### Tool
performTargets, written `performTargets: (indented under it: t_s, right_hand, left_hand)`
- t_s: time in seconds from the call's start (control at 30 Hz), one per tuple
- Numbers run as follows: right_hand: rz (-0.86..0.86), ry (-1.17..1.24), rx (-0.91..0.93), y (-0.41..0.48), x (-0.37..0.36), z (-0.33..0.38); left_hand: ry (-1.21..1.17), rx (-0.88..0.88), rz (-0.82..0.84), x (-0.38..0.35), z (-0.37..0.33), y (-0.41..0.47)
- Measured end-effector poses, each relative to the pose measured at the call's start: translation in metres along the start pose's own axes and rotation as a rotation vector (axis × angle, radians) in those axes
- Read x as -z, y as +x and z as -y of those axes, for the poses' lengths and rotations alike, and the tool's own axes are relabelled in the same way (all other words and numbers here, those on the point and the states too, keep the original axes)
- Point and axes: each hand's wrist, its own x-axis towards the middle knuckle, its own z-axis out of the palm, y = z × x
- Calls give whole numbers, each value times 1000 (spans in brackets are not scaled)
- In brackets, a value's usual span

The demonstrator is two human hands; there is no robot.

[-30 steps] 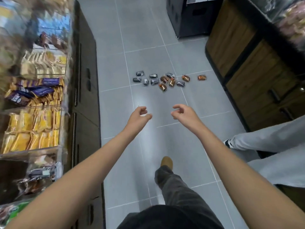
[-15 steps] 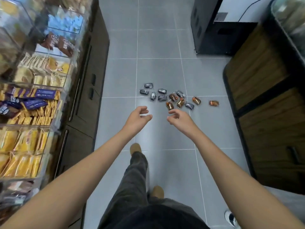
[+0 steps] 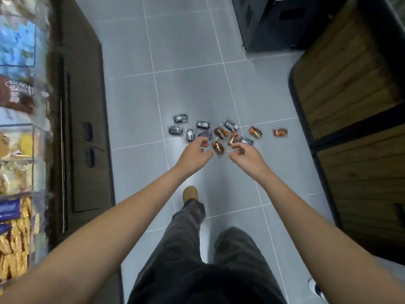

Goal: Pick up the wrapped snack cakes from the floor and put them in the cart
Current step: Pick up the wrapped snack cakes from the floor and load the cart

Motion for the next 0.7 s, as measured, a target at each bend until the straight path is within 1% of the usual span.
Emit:
performTargets:
  t_s: [0.17,0.3,0.37,0.57,0.7]
  right_hand:
    - [-79,82,-57,50,13,14]
    - [-111,128,-100,85,24,18]
    - [-110,138,-114,101,29,18]
    - [-68,190,-173,150,51,4]
    - [-65,221,-224,190,61,-6]
  left_hand:
    - [71,23,70,-3,-23,71]
    - [101,5,123,-14,-33,115]
    - [121,12,146,-18,-36,134]
    - [169,126,188,-32,-42,192]
    - [241,136,180,-45,-41,235]
